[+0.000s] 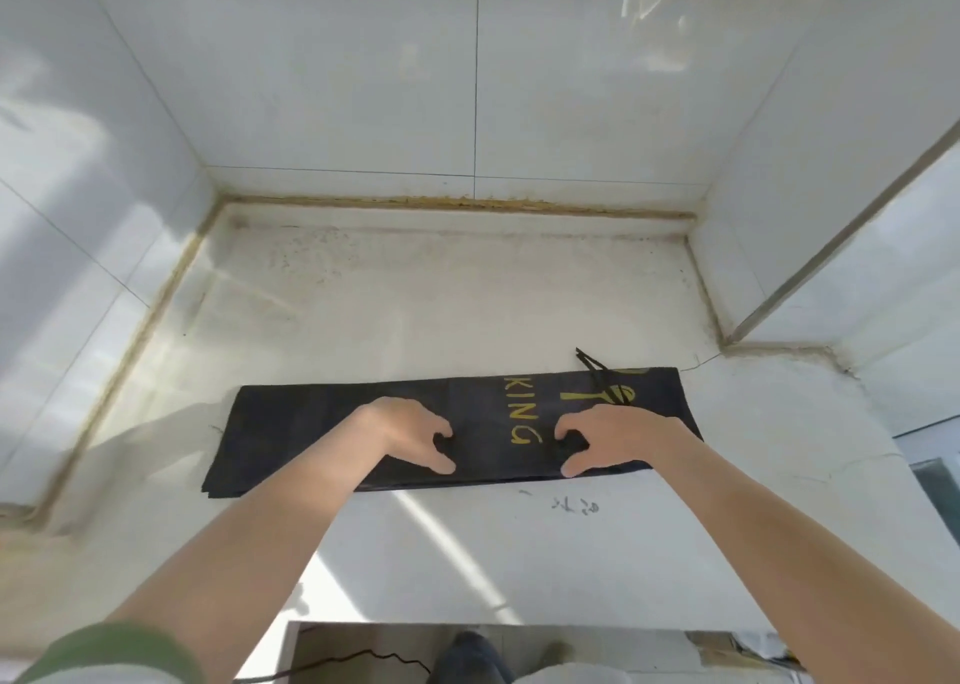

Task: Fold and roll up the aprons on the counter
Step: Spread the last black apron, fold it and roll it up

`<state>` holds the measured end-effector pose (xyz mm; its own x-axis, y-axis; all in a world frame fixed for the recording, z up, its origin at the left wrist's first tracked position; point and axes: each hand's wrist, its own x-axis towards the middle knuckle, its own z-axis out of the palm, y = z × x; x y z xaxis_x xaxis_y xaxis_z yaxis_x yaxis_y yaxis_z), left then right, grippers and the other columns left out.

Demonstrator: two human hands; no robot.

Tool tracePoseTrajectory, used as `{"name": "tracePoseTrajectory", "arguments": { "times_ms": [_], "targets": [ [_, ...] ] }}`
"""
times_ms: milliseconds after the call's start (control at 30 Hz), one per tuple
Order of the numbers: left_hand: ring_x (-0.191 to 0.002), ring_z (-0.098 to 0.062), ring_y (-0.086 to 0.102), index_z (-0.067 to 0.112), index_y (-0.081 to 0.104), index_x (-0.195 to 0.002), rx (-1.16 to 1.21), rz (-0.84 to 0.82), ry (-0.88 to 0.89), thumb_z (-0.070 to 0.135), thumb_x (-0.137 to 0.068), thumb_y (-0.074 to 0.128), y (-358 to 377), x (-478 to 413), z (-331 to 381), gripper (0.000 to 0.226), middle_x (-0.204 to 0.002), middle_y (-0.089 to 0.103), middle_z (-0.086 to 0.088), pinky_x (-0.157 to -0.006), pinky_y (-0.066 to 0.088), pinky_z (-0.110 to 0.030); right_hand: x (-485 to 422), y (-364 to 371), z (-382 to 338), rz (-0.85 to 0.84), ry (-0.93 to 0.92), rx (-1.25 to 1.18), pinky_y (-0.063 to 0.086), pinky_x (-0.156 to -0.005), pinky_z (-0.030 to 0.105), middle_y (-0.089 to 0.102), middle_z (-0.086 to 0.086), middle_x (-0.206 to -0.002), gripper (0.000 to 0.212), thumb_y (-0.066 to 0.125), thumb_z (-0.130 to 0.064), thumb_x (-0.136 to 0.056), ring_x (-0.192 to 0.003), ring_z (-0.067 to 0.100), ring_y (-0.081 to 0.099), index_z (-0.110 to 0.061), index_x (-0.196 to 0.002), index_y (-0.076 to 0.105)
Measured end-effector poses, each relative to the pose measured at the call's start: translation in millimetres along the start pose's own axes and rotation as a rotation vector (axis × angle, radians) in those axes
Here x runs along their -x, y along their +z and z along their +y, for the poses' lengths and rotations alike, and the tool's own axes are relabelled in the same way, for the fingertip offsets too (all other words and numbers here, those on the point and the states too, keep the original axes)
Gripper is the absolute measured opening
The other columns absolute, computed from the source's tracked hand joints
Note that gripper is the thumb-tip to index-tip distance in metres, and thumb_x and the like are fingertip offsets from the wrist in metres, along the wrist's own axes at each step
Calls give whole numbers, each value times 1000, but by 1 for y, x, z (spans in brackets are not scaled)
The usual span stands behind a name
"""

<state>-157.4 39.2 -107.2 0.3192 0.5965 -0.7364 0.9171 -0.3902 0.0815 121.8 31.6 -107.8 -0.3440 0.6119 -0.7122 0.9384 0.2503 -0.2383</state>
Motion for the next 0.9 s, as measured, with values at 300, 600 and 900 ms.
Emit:
{"name": "tracePoseTrajectory", "arguments": {
  "times_ms": [300, 600, 900],
  "targets": [
    [-143, -25, 20, 18, 23, -151, 154, 487, -11, 39, -103, 33, 15, -31, 10, 53, -156, 21, -9, -116, 19, -38, -10, 18, 1, 283, 153, -247, 40, -55, 21, 52, -3, -74, 17, 39, -29, -101, -64, 15, 54, -15, -107, 46],
    [-144, -19, -25, 32, -16, -149, -7, 314, 117, 47, -103, 19, 47, -67, 18, 60, -156, -27, -4, -117, -12, -39, -23, 49, 26, 319, 362, -375, 53, -71, 37, 63, 13, -96, 61, 29, -35, -102, -69, 26, 60, -18, -152, -1],
    [-147, -31, -4, 20, -5, -153, 50, 519, -20, 34, -103, 23, 32, -86, 49, 59, -161, -6, -9, -119, 2, -47, -38, 50, 55, 623, 293, -464, 38, -101, 38, 38, 13, -136, 78, 56, -33, -93, -125, 29, 38, -13, -152, 9]
  ]
}}
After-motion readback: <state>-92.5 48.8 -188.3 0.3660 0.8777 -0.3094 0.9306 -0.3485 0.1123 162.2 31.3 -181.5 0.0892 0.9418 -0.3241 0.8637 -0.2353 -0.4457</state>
